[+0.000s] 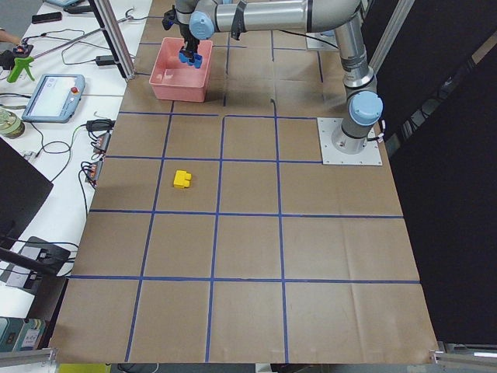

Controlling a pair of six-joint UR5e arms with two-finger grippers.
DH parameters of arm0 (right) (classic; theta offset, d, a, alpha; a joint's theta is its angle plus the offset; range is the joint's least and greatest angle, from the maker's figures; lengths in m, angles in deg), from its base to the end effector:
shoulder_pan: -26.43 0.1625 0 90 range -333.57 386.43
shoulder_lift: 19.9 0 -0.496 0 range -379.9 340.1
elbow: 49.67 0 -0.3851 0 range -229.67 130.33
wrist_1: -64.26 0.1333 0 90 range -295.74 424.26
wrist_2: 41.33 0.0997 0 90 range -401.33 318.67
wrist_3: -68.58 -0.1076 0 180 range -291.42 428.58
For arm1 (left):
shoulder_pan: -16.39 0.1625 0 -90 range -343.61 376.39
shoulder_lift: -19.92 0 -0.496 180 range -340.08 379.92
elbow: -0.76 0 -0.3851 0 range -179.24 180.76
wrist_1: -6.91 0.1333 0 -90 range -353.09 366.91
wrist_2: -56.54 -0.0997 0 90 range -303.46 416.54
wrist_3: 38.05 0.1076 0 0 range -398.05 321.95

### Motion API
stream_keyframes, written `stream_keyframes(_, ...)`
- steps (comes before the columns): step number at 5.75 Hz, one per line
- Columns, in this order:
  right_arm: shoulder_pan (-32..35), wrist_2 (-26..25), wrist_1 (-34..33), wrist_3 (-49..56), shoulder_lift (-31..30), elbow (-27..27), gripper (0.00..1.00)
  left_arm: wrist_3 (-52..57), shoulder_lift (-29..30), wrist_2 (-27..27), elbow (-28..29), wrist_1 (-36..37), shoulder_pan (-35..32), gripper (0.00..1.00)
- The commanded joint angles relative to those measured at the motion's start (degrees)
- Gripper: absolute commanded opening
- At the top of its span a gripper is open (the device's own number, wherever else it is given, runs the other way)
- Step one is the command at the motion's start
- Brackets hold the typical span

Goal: Put all blocks into box

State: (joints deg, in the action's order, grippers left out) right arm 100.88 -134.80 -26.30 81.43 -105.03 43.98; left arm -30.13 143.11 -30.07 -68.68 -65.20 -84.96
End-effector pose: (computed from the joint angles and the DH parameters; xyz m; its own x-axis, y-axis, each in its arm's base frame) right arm -0.0137 -0.5223 0.4795 -0.9988 0.0408 0.0276 0.0445 0.9879 0.1483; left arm -0.2858 -0.7141 0.3956 -0.9413 0.3344 0.0457 0.3288 0.9392 -0.0989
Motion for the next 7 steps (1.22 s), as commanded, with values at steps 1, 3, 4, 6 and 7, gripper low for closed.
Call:
stream_keyframes(1, 2.01, 1.43, 0.39, -2.99, -0.91, -0.48, 0.49, 0.07, 5.12, -0.13, 0.53, 5.75, -1.91, 0.16)
stream_keyframes(3, 2.45, 1.7, 0.39, -4.06, -0.83, -0.83, 0.49, 0.42, 2.6, -0.66, 0.88, 5.06, -1.48, 0.99)
stream_keyframes(4, 2.45, 1.79, 0.3, -4.06, -0.48, -0.83, 0.49, 0.43, 0.15, -0.84, -0.16, 4.88, 0.7, 0.99)
stream_keyframes(6, 5.33, 3.27, -0.67, -8.5, 1.53, -2.92, 0.49, 0.25, -5.03, -0.84, -2.87, 3.21, 11.03, 0.99)
stream_keyframes(7, 10.4, 3.37, -0.75, -13.59, 5.38, -7.29, 0.49, 0.86, -7.32, -0.75, -5.94, 3.21, 17.27, 0.99)
